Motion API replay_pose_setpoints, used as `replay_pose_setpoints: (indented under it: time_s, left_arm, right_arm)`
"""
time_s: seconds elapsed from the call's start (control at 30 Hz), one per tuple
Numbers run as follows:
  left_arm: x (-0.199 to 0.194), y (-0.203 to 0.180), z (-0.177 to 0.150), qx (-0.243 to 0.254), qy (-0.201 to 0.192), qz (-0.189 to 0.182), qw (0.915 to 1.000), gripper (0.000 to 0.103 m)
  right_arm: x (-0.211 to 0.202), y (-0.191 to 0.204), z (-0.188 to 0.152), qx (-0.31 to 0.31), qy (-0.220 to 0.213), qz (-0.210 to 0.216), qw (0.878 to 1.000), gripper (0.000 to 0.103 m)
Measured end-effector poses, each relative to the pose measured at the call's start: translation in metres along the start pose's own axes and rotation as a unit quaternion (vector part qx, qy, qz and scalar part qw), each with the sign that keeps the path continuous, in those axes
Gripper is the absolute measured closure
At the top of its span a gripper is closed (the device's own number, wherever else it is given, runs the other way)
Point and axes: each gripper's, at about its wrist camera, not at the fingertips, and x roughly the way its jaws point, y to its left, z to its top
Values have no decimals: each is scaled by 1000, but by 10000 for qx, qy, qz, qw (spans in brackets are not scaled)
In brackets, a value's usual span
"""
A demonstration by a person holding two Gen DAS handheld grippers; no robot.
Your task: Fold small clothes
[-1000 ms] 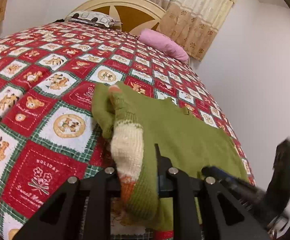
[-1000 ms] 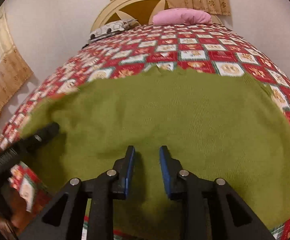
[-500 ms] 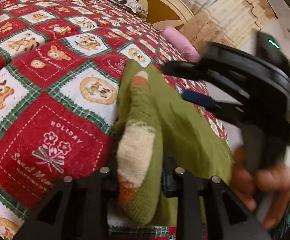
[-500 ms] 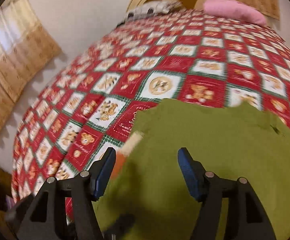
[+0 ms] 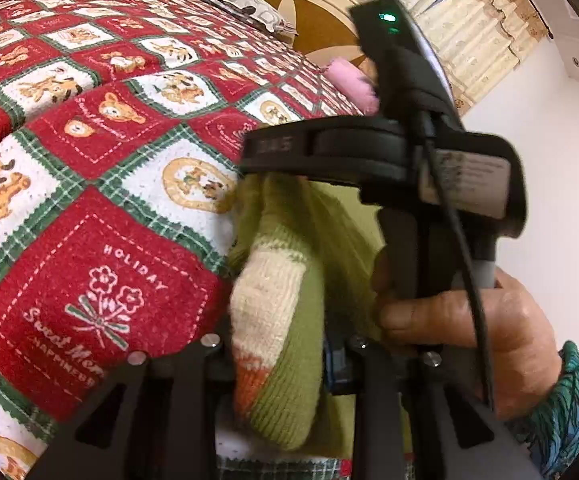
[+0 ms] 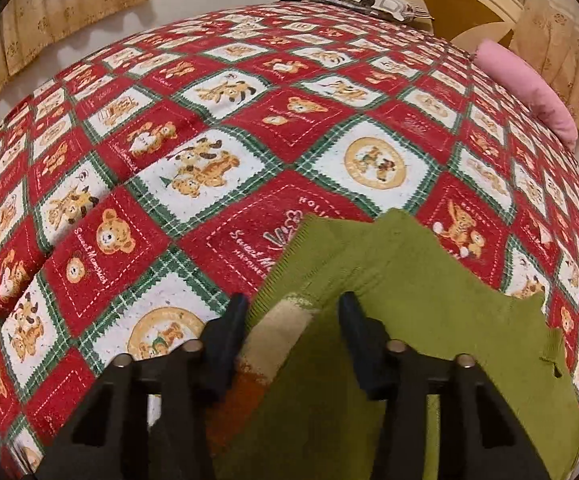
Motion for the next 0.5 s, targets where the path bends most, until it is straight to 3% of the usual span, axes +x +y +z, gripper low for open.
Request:
replay_pose_setpoints:
  time_s: [0.07,0.13,0.33,0.5]
  left_arm:
    - [-1,-1,-1,30,-4,18,10000,73]
    - [-1,-3,-1,88,-9,32,10000,76]
    - [-15,-30,-3,708,-301,247,9967,83]
    - [-25,-75,-11,1867,-528,341,9804,84]
  right_arm:
    - [-5,-12,-2,315,-30,215,9993,83]
    - [-13,-25,-5,678,-101,475,9965,88]
    - [-49,-62,-18,1621,-603,1182,9778,90]
    - [-94,-104,-34,2006,-976,1330,9657,90]
